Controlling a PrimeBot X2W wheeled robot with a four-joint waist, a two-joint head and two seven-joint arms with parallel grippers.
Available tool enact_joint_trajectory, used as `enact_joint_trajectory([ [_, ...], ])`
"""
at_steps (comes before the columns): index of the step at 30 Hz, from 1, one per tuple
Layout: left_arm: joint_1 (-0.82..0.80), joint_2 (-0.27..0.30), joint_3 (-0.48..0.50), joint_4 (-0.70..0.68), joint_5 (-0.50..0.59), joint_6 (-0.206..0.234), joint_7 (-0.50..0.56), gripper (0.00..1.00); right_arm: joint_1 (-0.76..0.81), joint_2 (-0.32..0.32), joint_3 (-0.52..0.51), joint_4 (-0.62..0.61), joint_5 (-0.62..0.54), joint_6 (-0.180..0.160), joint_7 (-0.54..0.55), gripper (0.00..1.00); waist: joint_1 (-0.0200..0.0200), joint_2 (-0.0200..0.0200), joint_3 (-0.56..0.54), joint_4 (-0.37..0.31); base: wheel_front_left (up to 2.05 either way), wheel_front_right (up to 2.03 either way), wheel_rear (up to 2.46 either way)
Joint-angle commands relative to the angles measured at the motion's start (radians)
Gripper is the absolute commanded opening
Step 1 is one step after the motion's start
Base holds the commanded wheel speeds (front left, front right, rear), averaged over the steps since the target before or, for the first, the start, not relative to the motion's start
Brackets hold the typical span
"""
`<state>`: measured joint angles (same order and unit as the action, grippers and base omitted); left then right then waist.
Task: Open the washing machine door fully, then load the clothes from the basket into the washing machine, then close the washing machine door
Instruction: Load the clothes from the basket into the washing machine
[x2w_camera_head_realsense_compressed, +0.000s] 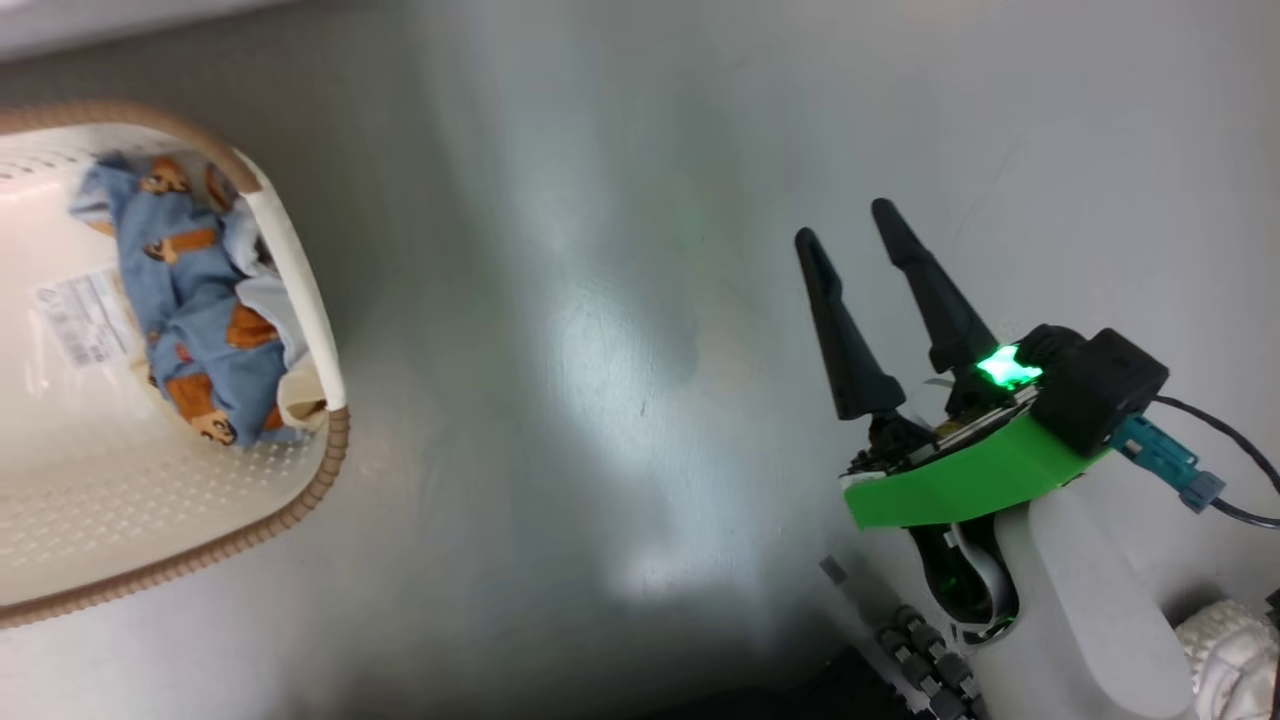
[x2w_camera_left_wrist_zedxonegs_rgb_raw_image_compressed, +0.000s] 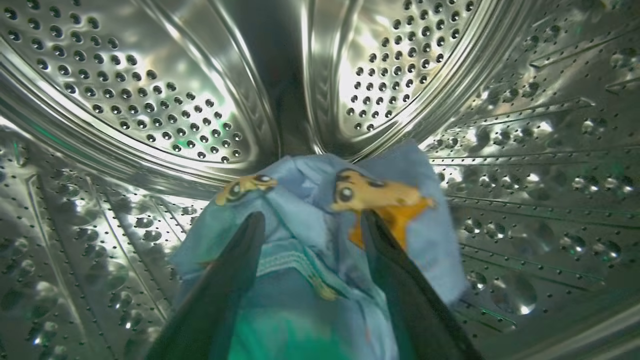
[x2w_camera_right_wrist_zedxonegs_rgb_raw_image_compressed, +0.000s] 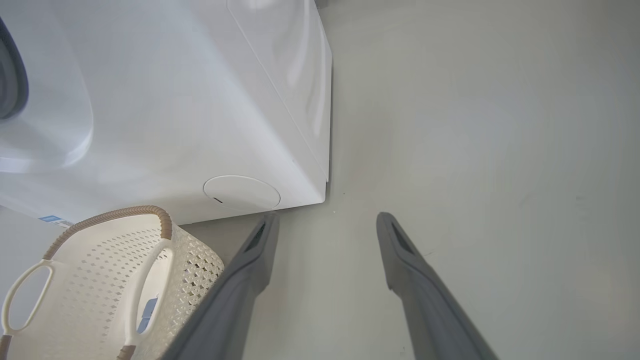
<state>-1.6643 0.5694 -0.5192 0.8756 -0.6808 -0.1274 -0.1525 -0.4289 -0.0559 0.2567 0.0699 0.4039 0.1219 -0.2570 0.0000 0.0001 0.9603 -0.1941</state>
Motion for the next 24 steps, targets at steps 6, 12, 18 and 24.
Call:
enact_joint_trajectory([
  [6,0.118,-0.010,0.002,0.017,-0.009,0.015,-0.074,1.00,0.058,0.006,-0.014,-0.004,-0.027,0.009,-0.005,1.00,0.0000,-0.0001,-0.113,0.045,0.00,0.00,0.00],
  [12,0.230,-0.048,0.000,-0.016,0.004,0.037,-0.104,1.00,0.079,0.006,-0.026,0.016,-0.044,0.009,-0.005,1.00,0.0000,-0.0001,-0.198,0.068,0.00,0.00,0.00],
  [18,0.319,-0.071,0.011,-0.063,0.012,0.058,-0.108,1.00,0.089,0.006,-0.029,0.037,-0.043,0.009,-0.005,1.00,0.0000,-0.0001,-0.265,0.078,0.00,0.00,0.00],
  [24,0.435,-0.077,0.059,-0.156,0.029,0.089,-0.109,1.00,0.106,0.006,-0.038,0.057,-0.046,0.009,-0.005,1.00,0.0000,-0.0001,-0.339,0.085,0.00,0.00,0.00],
])
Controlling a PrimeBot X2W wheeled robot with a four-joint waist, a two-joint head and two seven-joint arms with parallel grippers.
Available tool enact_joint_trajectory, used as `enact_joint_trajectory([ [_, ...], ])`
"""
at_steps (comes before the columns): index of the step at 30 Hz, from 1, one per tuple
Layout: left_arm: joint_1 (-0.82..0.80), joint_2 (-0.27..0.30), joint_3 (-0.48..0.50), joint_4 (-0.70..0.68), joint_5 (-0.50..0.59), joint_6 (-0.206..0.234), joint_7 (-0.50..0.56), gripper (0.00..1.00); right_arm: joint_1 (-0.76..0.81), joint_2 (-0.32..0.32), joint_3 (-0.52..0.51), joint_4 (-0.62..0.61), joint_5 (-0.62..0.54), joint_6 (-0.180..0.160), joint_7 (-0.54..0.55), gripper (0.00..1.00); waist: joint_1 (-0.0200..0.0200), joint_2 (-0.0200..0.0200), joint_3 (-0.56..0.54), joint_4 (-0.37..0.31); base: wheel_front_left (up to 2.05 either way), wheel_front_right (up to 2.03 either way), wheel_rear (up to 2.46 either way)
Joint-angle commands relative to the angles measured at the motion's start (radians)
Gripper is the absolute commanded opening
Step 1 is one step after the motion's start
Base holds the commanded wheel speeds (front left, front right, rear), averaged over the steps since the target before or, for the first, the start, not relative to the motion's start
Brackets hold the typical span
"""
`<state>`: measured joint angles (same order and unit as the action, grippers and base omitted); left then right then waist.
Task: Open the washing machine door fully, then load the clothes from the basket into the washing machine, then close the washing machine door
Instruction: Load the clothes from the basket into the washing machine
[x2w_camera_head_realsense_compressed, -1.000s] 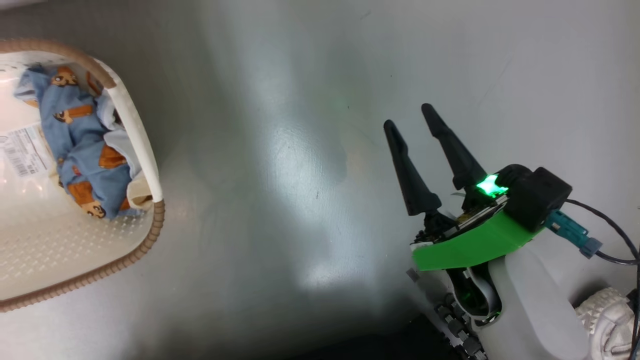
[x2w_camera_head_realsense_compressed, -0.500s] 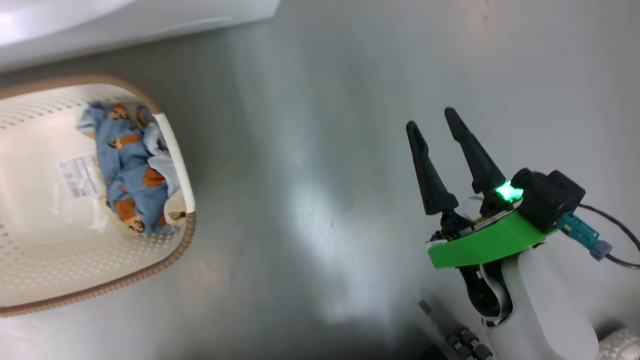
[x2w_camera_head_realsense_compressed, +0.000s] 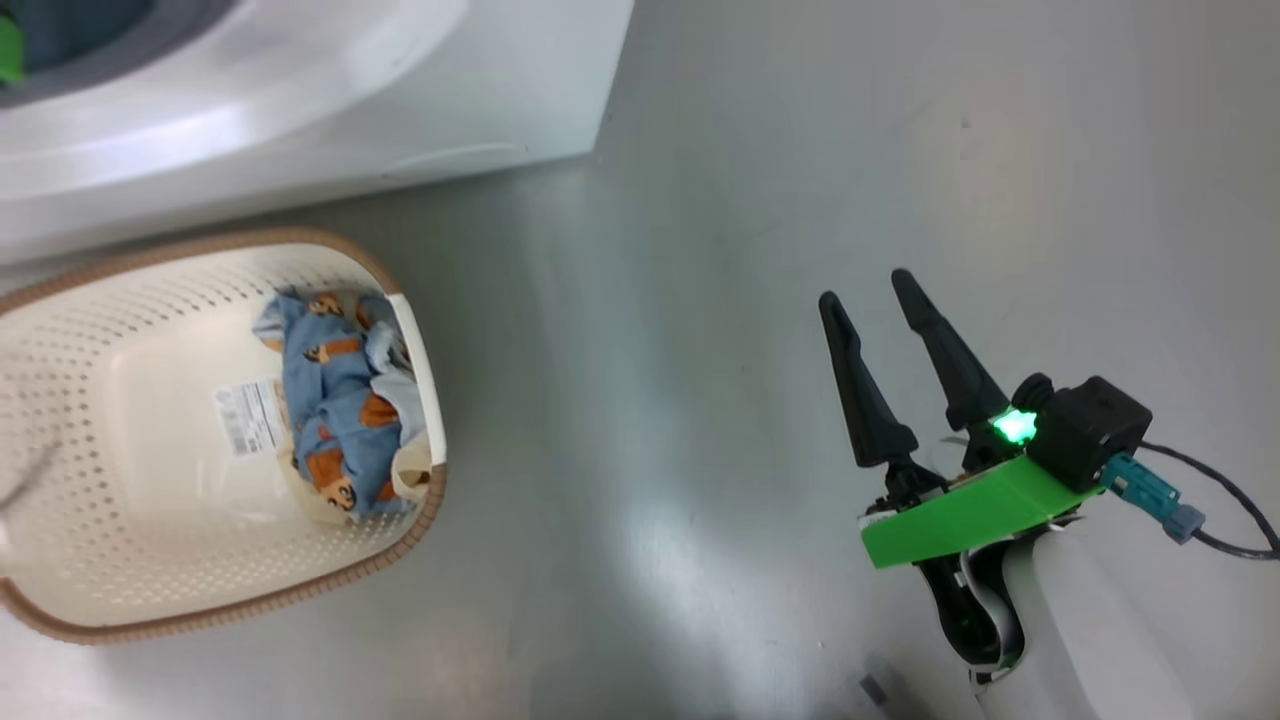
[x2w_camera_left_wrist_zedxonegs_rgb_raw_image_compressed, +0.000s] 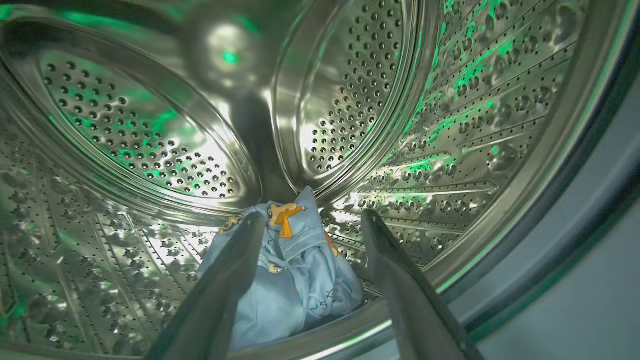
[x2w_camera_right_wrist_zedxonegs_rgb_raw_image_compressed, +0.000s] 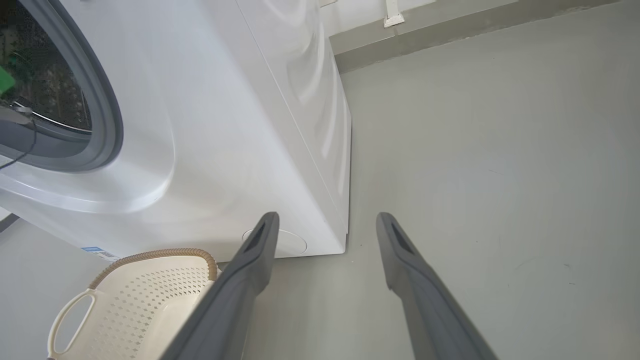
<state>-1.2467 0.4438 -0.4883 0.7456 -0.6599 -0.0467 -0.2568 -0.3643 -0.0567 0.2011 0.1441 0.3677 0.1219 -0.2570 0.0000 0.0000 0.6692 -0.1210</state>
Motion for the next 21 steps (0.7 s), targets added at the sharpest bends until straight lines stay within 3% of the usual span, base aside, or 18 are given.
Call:
enact_joint_trajectory([
  [1,0.042,0.047,0.034,-0.044,0.014,0.013,-0.005,1.00,0.046,0.006,0.016,-0.013,-0.011,0.009,-0.005,1.00,0.0000,0.0000,-0.062,0.014,0.00,0.00,0.00],
  [21,0.588,-0.015,0.274,-0.446,0.108,0.085,-0.005,1.00,0.142,0.006,-0.008,0.027,-0.031,0.009,-0.005,1.00,0.0000,0.0000,-0.325,0.042,0.00,0.00,0.00],
])
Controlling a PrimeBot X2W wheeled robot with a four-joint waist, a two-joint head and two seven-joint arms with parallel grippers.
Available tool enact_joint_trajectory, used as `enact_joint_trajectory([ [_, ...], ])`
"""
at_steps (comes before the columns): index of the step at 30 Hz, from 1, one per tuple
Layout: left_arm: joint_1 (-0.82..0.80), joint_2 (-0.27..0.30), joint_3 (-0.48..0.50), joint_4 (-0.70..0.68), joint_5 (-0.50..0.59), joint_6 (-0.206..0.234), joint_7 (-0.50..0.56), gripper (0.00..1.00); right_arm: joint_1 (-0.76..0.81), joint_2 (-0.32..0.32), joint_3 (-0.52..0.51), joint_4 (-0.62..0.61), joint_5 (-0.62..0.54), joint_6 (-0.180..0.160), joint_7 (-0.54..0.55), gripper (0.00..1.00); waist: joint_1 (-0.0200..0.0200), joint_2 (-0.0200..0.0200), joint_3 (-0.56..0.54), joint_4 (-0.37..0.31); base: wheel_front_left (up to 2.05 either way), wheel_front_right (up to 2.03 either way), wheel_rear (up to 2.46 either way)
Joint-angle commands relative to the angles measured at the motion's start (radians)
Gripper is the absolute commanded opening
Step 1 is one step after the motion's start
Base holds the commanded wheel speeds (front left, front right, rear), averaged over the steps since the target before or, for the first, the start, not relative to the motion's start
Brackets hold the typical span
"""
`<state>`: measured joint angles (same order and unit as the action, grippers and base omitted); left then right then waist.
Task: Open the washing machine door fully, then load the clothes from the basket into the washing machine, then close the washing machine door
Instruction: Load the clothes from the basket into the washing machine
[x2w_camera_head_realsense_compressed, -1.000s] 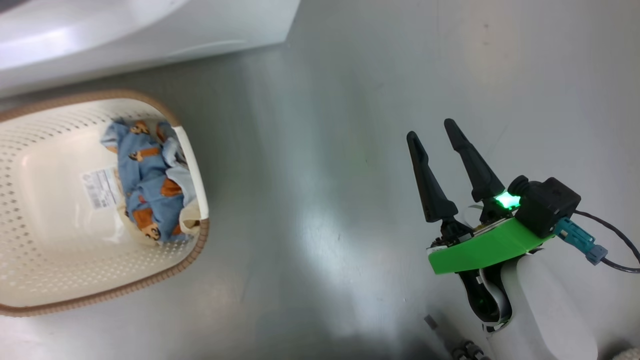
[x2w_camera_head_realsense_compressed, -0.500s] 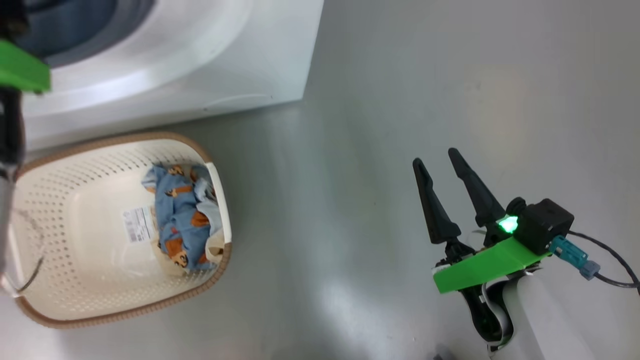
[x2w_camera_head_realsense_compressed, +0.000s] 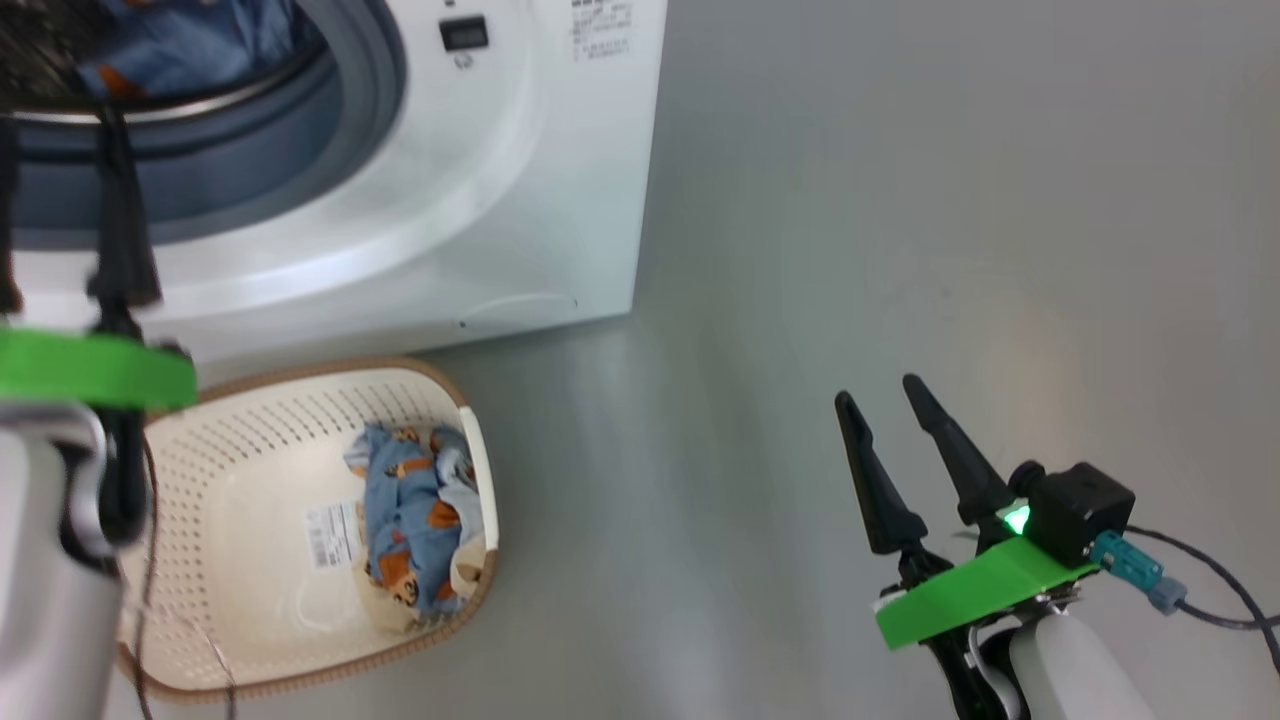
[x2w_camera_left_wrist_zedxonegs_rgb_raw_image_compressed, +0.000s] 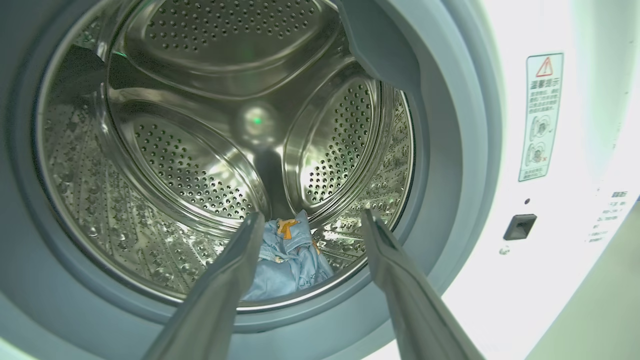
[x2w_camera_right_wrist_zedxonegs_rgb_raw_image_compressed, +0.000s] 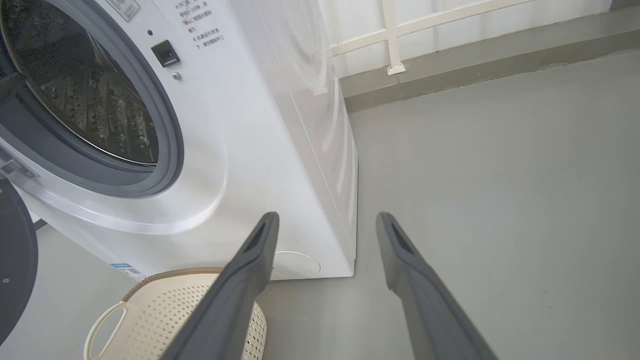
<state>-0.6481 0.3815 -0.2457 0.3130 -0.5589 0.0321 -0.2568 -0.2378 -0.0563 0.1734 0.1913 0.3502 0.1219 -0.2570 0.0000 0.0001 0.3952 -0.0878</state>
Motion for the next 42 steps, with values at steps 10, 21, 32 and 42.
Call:
enact_joint_trajectory([
  [10,0.272,-0.021,0.126,-0.172,0.090,0.011,-0.005,1.00,0.085,0.006,0.010,-0.015,-0.033,0.009,-0.005,1.00,0.0000,-0.0001,-0.191,0.017,0.00,0.00,0.00],
  [21,0.551,-0.124,0.208,-0.299,0.215,0.025,-0.005,1.00,0.143,0.006,0.004,-0.018,-0.059,0.009,-0.005,1.00,0.0000,-0.0001,-0.304,0.032,0.00,0.00,0.00],
  [32,0.758,-0.233,0.324,-0.364,0.292,0.014,-0.005,1.00,0.184,0.006,0.008,-0.039,-0.106,0.009,-0.005,1.00,0.0000,-0.0001,-0.356,0.044,0.00,0.00,0.00],
  [42,0.857,-0.297,0.366,-0.366,0.345,-0.024,-0.005,1.00,0.197,0.006,-0.003,-0.056,-0.143,0.009,-0.005,1.00,0.0000,-0.0001,-0.375,0.056,0.00,0.00,0.00],
])
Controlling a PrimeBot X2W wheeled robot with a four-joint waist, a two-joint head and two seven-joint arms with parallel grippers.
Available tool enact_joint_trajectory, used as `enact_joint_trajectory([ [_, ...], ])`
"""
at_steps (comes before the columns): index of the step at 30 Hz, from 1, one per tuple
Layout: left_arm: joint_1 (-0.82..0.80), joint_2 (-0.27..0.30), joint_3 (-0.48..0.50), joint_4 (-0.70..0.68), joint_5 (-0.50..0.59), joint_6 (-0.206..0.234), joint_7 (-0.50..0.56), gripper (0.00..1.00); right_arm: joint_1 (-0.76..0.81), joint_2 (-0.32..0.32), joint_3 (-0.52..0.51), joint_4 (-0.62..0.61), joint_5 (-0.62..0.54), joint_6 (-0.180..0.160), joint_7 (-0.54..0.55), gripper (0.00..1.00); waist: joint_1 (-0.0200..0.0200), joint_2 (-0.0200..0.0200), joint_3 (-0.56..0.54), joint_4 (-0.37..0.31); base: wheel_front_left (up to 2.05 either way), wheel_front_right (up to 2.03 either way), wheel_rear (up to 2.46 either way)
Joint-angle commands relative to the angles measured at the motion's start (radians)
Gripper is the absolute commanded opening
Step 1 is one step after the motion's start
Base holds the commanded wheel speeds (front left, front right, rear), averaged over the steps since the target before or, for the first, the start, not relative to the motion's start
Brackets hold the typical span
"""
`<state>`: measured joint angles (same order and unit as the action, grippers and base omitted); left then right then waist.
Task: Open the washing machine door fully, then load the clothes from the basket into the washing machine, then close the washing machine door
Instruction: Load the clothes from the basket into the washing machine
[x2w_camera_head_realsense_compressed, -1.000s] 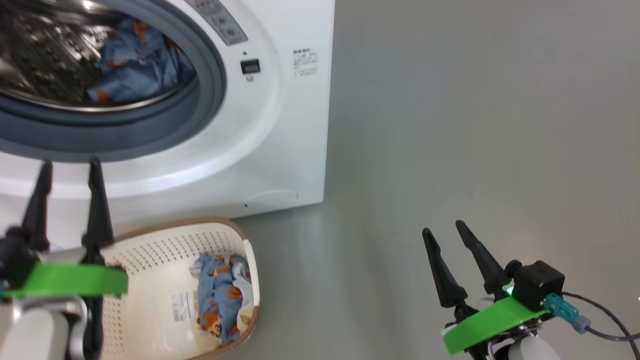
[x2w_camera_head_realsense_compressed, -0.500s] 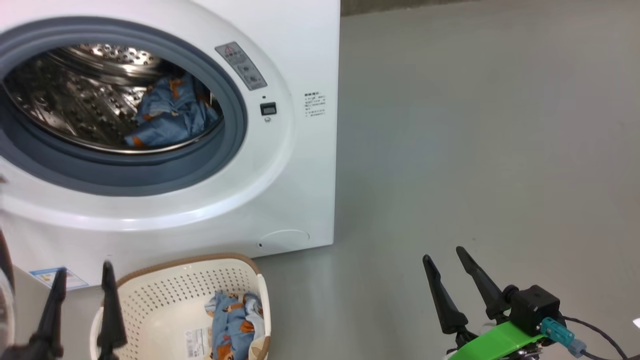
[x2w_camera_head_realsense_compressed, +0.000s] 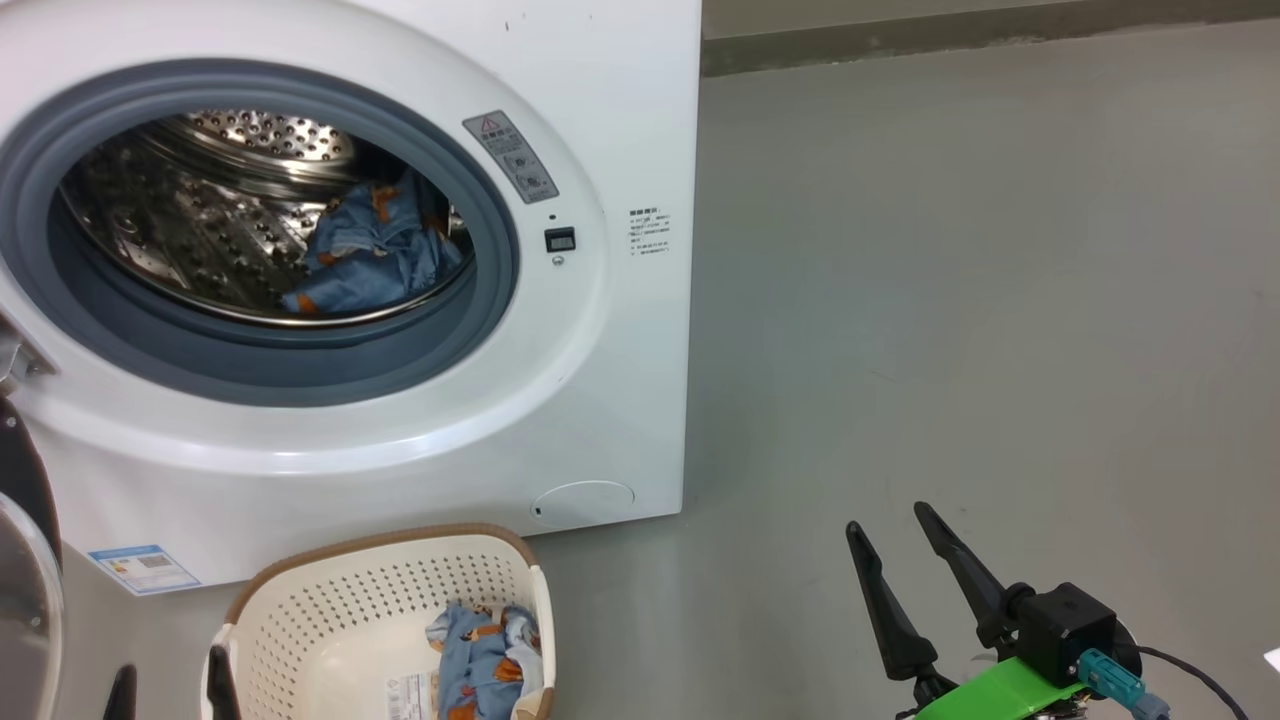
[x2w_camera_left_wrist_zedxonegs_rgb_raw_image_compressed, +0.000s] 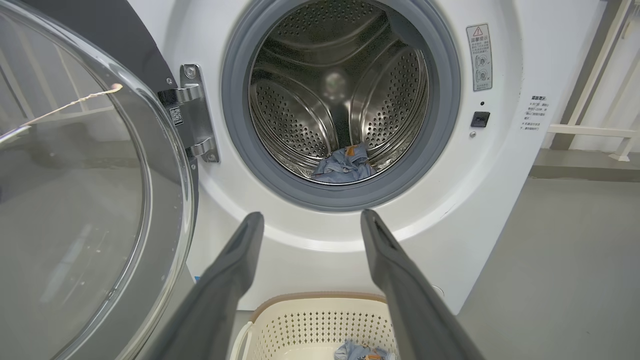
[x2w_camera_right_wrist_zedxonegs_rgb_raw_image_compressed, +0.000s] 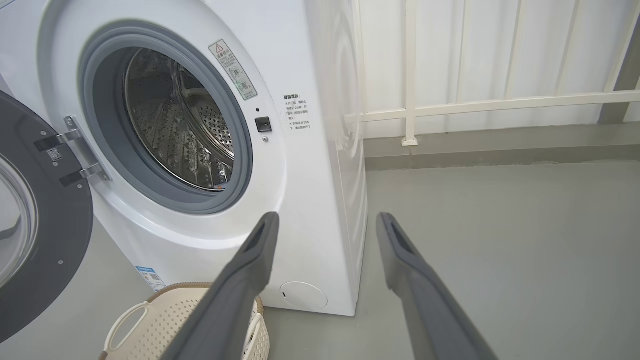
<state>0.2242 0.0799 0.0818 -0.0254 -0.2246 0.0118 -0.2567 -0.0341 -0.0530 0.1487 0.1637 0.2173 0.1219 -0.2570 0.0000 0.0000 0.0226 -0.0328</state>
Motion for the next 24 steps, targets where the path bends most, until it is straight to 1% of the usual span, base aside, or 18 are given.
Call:
enact_joint_trajectory([
  [1,-0.006,-0.001,0.043,-0.027,0.014,-0.005,-0.005,1.00,-0.005,0.003,0.020,-0.031,-0.015,0.009,-0.005,1.00,0.0000,0.0000,-0.004,0.001,0.00,0.00,0.00],
  [7,0.033,-0.022,0.045,-0.044,0.027,-0.006,-0.005,1.00,0.006,0.003,0.014,-0.042,-0.025,0.009,-0.005,1.00,0.0000,0.0000,-0.011,0.002,0.00,0.00,0.00],
  [17,0.038,-0.029,0.034,-0.048,0.020,-0.010,-0.005,1.00,0.010,0.003,0.004,-0.053,-0.019,0.009,-0.005,1.00,0.0000,0.0000,0.003,0.007,0.00,0.00,0.00],
  [24,0.026,-0.029,0.006,-0.011,-0.034,-0.017,-0.005,1.00,0.002,0.003,0.012,-0.050,0.006,0.009,-0.005,1.00,0.0000,0.0000,0.054,0.009,0.00,0.00,0.00],
])
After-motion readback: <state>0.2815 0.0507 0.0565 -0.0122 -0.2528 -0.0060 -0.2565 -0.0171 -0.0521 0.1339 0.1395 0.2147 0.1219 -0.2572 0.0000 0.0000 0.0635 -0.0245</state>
